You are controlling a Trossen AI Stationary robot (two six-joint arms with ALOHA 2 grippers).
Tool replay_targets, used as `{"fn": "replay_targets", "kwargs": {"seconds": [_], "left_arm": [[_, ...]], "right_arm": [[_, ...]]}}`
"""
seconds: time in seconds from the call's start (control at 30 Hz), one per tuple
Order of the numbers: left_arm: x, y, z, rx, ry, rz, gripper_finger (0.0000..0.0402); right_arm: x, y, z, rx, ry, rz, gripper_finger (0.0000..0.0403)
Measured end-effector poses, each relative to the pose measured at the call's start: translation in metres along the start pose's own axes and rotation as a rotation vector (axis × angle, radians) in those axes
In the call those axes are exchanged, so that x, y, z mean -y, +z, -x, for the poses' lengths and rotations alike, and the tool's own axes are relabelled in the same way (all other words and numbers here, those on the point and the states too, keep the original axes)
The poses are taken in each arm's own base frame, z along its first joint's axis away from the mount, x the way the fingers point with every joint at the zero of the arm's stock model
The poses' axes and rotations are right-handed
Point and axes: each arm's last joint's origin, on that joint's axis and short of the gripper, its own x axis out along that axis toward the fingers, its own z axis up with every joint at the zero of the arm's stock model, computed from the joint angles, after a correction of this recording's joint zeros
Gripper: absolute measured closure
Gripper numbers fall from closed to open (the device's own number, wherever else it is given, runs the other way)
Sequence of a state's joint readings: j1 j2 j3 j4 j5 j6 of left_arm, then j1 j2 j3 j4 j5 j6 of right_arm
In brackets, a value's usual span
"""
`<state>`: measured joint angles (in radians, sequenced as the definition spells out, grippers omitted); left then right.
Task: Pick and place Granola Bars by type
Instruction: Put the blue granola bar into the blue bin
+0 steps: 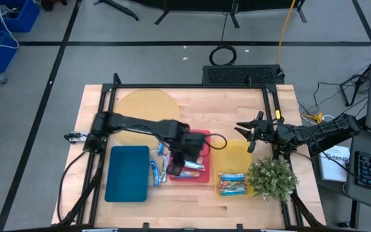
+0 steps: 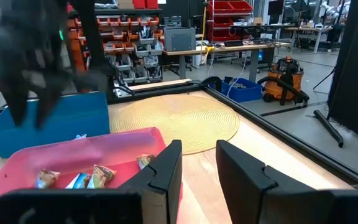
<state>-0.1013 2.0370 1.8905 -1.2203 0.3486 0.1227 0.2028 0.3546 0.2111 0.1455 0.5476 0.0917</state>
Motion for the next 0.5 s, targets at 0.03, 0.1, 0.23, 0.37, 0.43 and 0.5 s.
{"fn": "replay_targets", "kwargs": {"seconds": [0.03, 0.1, 0.23, 0.37, 0.43, 0.5], "left_arm": [[0.005, -0.003, 0.013, 0.037, 0.028, -0.010, 0.0303], [0.011, -0.012, 0.037, 0.119, 0.097, -0.015, 0.0314], [0.023, -0.039, 0.074, 0.369, 0.190, -0.053, 0.0331], [0.023, -0.082, 0.073, 0.532, 0.228, -0.067, 0.0339], [0.014, -0.108, 0.062, 0.567, 0.275, -0.016, 0.0341], [0.002, -0.132, 0.051, 0.588, 0.315, 0.059, 0.0341]], "right_arm": [[0.000, 0.000, 0.000, 0.000, 0.000, 0.002, 0.0312], [0.000, 0.000, 0.000, 0.000, 0.000, 0.002, 0.0312], [0.000, -0.001, 0.000, -0.005, -0.001, 0.004, 0.0312], [0.000, 0.000, 0.000, 0.003, 0.000, 0.000, 0.0312], [0.000, 0.001, 0.000, 0.006, 0.000, -0.001, 0.0312], [0.000, 0.001, 0.000, 0.007, 0.000, -0.002, 0.0312]]}}
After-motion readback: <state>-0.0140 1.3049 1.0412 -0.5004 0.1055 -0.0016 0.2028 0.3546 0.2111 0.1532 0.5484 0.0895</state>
